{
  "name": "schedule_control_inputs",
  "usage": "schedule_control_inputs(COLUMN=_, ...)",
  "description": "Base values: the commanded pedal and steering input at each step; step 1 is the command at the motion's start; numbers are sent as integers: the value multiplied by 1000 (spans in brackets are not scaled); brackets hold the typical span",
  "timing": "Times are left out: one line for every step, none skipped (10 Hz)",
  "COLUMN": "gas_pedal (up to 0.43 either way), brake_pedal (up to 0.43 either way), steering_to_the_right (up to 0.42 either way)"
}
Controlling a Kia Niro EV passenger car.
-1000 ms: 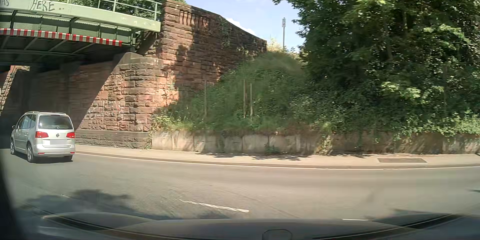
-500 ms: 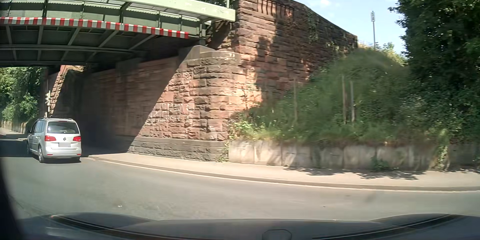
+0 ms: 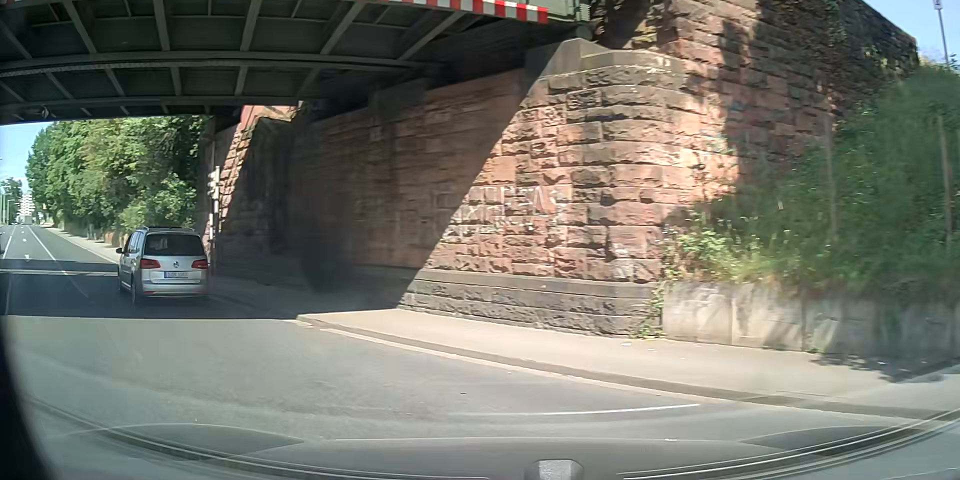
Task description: Follow the waypoints while adhering to traffic rules and regulations
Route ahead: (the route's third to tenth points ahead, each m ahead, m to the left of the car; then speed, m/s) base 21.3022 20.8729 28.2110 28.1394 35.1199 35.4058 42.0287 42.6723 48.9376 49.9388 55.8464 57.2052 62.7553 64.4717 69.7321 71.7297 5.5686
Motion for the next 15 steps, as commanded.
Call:
schedule_control_inputs(gas_pedal=87, brake_pedal=30, steering_to_the_right=-420)
schedule_control_inputs(gas_pedal=87, brake_pedal=30, steering_to_the_right=-414)
schedule_control_inputs(gas_pedal=98, brake_pedal=30, steering_to_the_right=-401)
schedule_control_inputs(gas_pedal=98, brake_pedal=30, steering_to_the_right=-389)
schedule_control_inputs(gas_pedal=98, brake_pedal=30, steering_to_the_right=-369)
schedule_control_inputs(gas_pedal=110, brake_pedal=30, steering_to_the_right=-345)
schedule_control_inputs(gas_pedal=118, brake_pedal=30, steering_to_the_right=-322)
schedule_control_inputs(gas_pedal=138, brake_pedal=30, steering_to_the_right=-294)
schedule_control_inputs(gas_pedal=169, brake_pedal=30, steering_to_the_right=-266)
schedule_control_inputs(gas_pedal=169, brake_pedal=30, steering_to_the_right=-250)
schedule_control_inputs(gas_pedal=177, brake_pedal=30, steering_to_the_right=-233)
schedule_control_inputs(gas_pedal=189, brake_pedal=30, steering_to_the_right=-223)
schedule_control_inputs(gas_pedal=220, brake_pedal=30, steering_to_the_right=-212)
schedule_control_inputs(gas_pedal=240, brake_pedal=30, steering_to_the_right=-202)
schedule_control_inputs(gas_pedal=260, brake_pedal=30, steering_to_the_right=-186)
